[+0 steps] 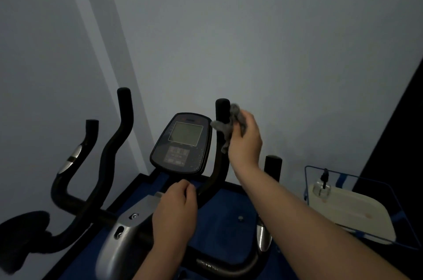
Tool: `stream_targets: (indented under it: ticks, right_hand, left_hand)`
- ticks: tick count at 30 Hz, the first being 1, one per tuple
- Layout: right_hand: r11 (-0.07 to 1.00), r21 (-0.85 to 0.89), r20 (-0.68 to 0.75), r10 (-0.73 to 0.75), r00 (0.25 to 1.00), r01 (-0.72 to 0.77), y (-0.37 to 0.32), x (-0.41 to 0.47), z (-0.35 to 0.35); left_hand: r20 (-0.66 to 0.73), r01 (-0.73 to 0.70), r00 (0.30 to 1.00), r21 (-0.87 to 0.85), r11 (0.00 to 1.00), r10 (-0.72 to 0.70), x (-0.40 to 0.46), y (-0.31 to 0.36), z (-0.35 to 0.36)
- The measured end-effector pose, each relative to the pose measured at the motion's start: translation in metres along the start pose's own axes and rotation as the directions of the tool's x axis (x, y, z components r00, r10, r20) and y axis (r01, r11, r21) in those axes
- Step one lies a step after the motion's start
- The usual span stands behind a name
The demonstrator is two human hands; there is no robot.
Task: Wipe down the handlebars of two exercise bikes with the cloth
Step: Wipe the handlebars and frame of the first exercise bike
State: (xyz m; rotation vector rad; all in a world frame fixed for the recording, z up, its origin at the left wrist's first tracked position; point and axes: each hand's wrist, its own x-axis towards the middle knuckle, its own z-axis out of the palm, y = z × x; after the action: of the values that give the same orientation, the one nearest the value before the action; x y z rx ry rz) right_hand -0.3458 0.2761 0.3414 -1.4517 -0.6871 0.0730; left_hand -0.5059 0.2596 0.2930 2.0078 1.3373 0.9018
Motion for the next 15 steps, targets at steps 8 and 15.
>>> stream_targets:
  ticks: [8,15]
  right_hand:
    - [0.998,0.061,0.034,0.032,0.999,-0.034,-0.012,0.021,-0.003]
    - [0.991,-0.075,0.073,0.115,0.991,-0.11,0.027,-0.033,-0.017]
  left_hand:
    - [0.027,-0.006,1.0,0.0,1.0,0.006,0.002,0.001,0.0]
    - [0.03,-0.013,0.999,0.054,0.998,0.011,0.002,0.003,0.0]
